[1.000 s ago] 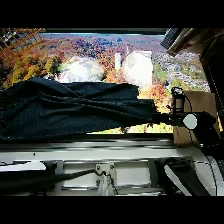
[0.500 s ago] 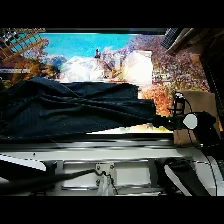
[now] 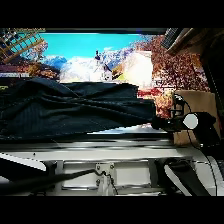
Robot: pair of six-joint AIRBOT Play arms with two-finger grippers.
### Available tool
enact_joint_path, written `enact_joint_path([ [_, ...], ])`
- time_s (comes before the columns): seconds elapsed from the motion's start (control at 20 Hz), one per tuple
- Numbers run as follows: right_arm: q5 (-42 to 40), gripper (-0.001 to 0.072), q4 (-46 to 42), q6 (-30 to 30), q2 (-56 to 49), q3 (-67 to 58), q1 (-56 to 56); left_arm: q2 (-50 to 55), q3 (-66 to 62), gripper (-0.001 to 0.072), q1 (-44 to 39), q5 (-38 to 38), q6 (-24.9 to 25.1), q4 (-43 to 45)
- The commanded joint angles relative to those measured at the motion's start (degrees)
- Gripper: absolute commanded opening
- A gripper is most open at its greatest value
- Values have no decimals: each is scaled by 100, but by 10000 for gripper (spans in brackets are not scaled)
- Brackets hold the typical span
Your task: Fold the clothes and pants, and hang the long-sleeved shirts on hangers.
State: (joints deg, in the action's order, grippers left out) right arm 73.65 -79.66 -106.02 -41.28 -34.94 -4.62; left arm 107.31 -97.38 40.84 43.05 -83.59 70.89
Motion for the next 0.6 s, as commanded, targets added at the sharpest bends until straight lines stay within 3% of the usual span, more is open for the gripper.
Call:
enact_joint_path([
  [0.0,-66,502,-9,-2,-2,-4,0,160,-125,461,35,531,-354,385],
  [0.2,-105,502,-9,-2,-2,-4,-2,496,-122,463,57,1145,-382,391],
  [0.4,-118,501,-11,-2,-2,-4,0,649,-122,465,24,1075,-367,243],
  [0.45,-127,467,-13,-2,-2,-4,0,658,-122,464,11,1036,-227,61],
  [0.5,-136,432,-22,-2,-2,-4,0,656,-122,421,-2,990,-79,-133],
  [0.55,-155,432,-33,-2,-4,-4,0,656,-125,265,-7,970,72,-372],
])
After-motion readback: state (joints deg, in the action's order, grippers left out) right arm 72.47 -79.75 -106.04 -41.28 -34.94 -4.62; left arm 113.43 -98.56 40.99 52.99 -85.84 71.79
